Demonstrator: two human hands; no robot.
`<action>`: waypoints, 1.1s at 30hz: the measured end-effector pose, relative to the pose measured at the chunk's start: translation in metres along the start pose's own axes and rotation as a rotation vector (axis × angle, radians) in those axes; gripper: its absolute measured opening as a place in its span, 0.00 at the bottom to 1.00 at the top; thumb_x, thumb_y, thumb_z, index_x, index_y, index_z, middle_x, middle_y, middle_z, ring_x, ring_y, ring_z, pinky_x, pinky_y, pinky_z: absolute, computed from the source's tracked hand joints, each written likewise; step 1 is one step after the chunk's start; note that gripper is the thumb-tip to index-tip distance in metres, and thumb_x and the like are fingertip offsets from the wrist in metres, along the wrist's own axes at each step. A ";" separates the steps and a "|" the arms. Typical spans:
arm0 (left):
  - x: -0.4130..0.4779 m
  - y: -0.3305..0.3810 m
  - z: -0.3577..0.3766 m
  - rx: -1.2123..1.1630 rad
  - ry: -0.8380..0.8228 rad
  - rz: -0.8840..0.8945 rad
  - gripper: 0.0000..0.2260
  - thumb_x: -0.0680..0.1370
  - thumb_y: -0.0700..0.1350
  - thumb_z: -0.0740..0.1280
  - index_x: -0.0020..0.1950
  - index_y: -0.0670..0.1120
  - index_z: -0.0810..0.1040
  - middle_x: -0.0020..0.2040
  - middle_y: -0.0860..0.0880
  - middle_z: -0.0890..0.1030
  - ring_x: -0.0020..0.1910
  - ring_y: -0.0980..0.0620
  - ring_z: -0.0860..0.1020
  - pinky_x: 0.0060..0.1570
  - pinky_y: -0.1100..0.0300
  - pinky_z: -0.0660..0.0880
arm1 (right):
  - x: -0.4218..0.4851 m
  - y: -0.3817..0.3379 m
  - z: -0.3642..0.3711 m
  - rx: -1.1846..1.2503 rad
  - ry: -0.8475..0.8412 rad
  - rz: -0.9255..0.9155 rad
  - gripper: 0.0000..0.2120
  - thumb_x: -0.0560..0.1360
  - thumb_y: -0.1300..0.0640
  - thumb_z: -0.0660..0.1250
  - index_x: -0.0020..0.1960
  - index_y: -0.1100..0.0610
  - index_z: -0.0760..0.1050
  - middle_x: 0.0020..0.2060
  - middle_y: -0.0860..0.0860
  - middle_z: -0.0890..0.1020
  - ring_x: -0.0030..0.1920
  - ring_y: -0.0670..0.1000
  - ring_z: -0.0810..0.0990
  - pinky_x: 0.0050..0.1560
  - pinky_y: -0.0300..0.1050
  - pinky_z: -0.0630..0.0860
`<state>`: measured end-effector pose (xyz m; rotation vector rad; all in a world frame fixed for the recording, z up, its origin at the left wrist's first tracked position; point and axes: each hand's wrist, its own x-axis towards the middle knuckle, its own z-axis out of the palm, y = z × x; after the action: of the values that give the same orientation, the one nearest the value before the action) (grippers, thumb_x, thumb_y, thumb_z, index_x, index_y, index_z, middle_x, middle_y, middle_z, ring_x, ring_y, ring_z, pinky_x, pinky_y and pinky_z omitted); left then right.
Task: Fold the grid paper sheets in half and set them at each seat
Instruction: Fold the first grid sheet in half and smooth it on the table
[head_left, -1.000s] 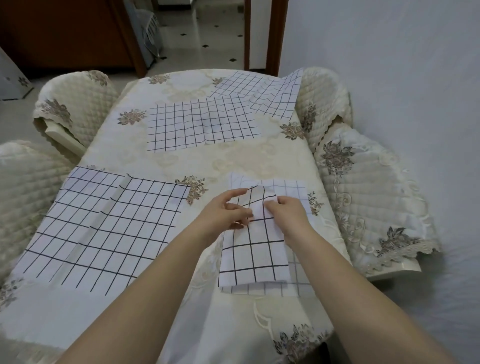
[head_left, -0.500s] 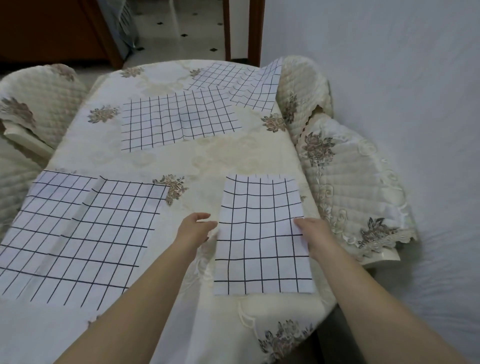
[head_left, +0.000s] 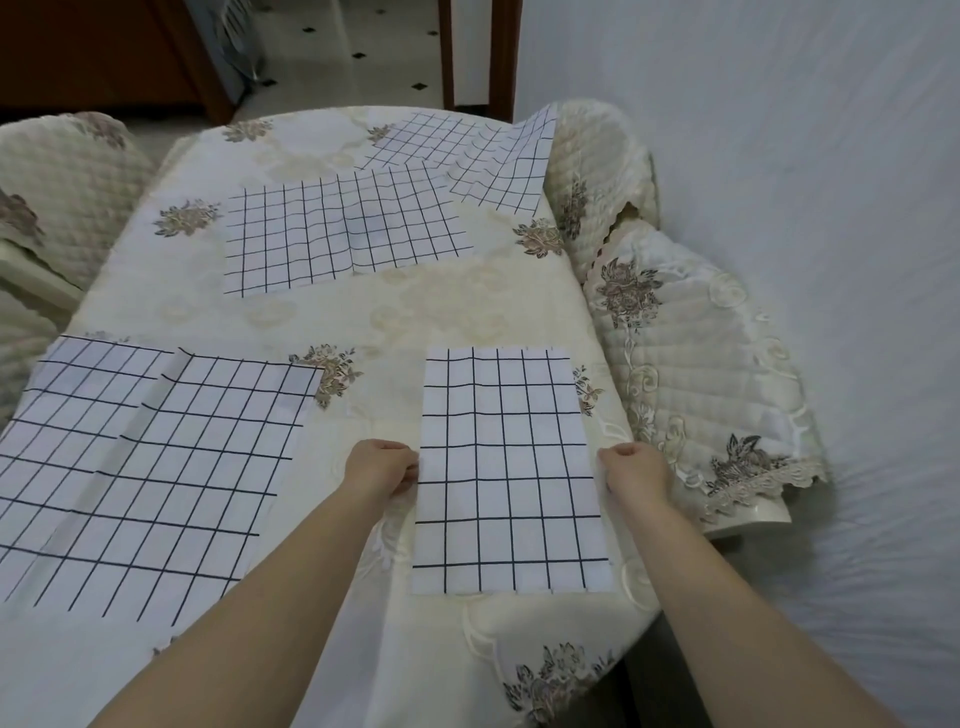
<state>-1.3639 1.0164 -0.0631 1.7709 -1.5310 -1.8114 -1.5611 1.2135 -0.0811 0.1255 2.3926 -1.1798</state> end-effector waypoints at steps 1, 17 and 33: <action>0.000 0.000 0.000 -0.006 0.000 0.001 0.01 0.74 0.33 0.69 0.43 0.36 0.78 0.38 0.40 0.79 0.33 0.46 0.77 0.36 0.58 0.77 | 0.001 0.000 -0.001 -0.036 0.008 -0.002 0.05 0.72 0.59 0.68 0.39 0.59 0.76 0.35 0.57 0.78 0.35 0.55 0.75 0.33 0.42 0.69; -0.002 0.006 0.016 0.101 -0.026 -0.020 0.09 0.70 0.31 0.73 0.37 0.41 0.76 0.34 0.44 0.77 0.31 0.50 0.75 0.21 0.67 0.72 | 0.023 -0.005 0.013 -0.144 -0.192 0.125 0.15 0.69 0.59 0.71 0.50 0.69 0.76 0.45 0.60 0.81 0.41 0.55 0.77 0.30 0.38 0.66; 0.029 0.030 0.054 -0.031 0.003 -0.069 0.04 0.70 0.32 0.72 0.38 0.37 0.78 0.45 0.34 0.82 0.44 0.37 0.82 0.48 0.41 0.80 | 0.055 -0.027 -0.004 0.044 -0.120 -0.067 0.04 0.74 0.61 0.69 0.44 0.62 0.81 0.39 0.55 0.81 0.42 0.53 0.77 0.36 0.40 0.70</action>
<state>-1.4312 1.0095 -0.0721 1.8331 -1.4493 -1.8530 -1.6187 1.1928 -0.0842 -0.0114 2.2832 -1.2347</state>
